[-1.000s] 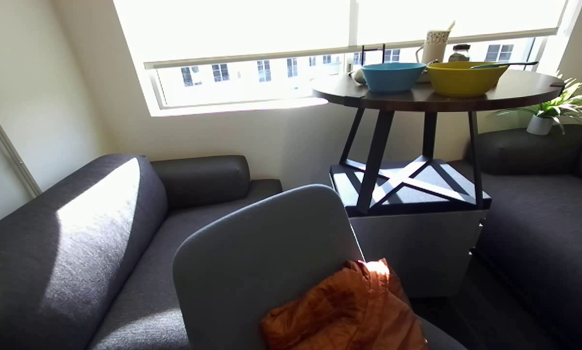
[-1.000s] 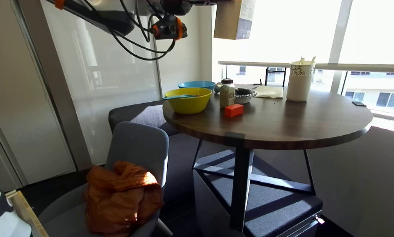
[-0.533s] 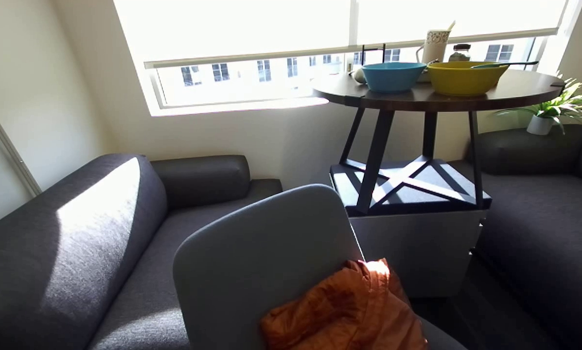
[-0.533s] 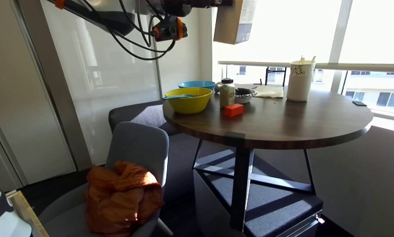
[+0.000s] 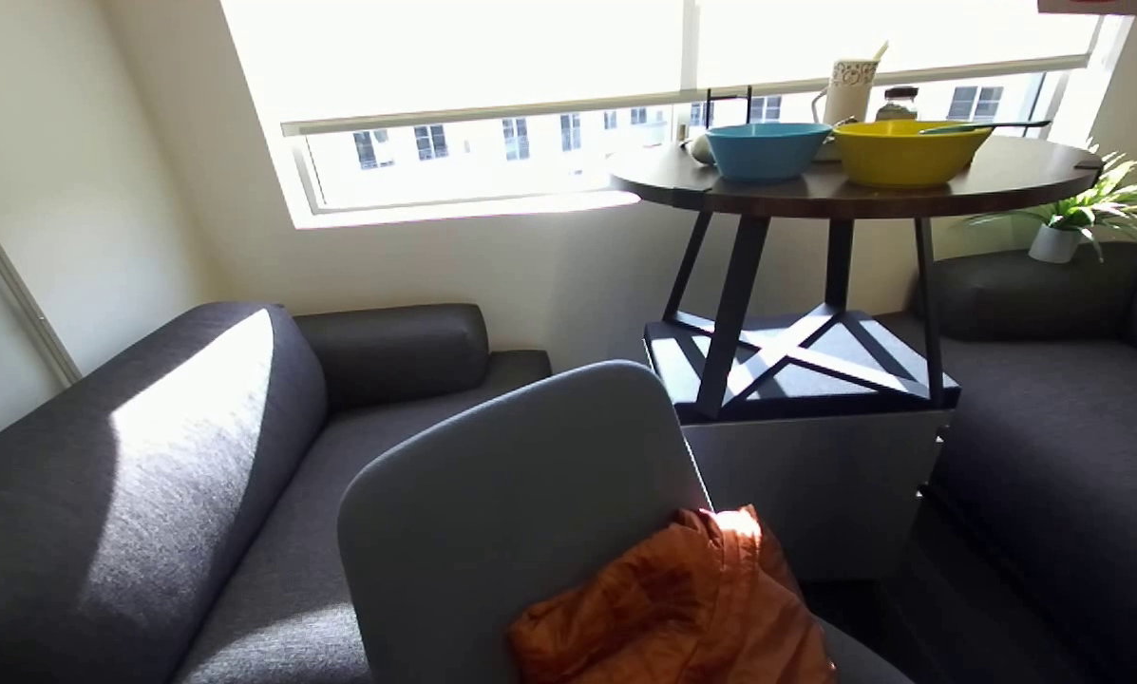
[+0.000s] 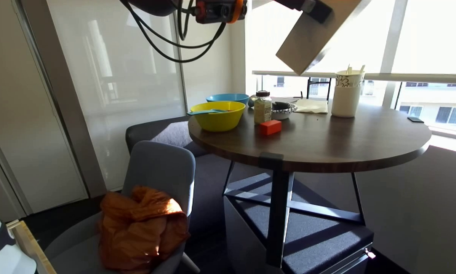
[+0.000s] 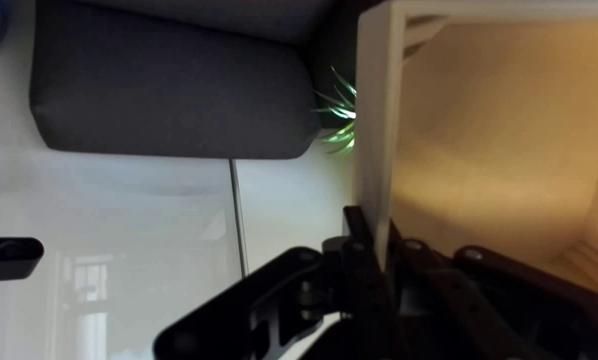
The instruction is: Pick up the square bowl and pour all its contents into the blue bowl, put the square bowl back on the table
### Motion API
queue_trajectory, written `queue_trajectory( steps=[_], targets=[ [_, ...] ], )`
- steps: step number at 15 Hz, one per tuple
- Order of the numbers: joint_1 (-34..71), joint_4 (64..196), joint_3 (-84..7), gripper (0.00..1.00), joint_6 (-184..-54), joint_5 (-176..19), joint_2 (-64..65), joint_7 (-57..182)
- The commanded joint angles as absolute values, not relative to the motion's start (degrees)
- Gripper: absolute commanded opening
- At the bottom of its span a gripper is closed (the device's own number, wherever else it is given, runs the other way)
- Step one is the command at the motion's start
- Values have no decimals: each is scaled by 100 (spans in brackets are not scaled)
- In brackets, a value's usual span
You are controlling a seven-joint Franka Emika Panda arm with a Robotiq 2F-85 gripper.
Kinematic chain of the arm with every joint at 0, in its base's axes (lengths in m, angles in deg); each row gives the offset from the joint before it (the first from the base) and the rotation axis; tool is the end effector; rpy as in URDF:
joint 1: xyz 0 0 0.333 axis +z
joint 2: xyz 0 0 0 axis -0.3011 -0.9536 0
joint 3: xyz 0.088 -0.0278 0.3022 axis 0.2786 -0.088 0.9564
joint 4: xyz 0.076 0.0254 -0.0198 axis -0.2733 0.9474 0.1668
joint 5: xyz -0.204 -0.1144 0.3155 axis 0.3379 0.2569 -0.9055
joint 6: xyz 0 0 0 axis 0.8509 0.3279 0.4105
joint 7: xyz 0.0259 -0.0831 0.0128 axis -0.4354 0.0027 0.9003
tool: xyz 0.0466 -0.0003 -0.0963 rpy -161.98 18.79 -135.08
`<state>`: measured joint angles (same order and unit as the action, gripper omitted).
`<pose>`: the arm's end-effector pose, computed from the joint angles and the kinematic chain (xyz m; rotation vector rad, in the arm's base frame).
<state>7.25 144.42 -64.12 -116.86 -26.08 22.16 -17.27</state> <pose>0.4314 -0.3914 0.6108 1.5921 -1.7833 0.9914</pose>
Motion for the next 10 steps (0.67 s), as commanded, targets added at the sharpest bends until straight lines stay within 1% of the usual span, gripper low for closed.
queue_trajectory(
  steps=[1,4,5,7,8,9,10],
  targets=[
    [1104,14152,-6945,2,-11496,-4186,1888,-840],
    [1189,13942,-7012,2,-11023,-5554,1616,-268],
    [654,13832,-6487,2,-10812,-5998,1500,-127],
    [409,13330,-6347,2,-10430,-6665,1060,-6],
    [382,13934,-6200,2,-10751,-6091,1525,-233],
    [304,13839,-6127,6,-10698,-6154,1430,-204],
    [254,13845,-6081,6,-10700,-6148,1400,-206]
  ],
)
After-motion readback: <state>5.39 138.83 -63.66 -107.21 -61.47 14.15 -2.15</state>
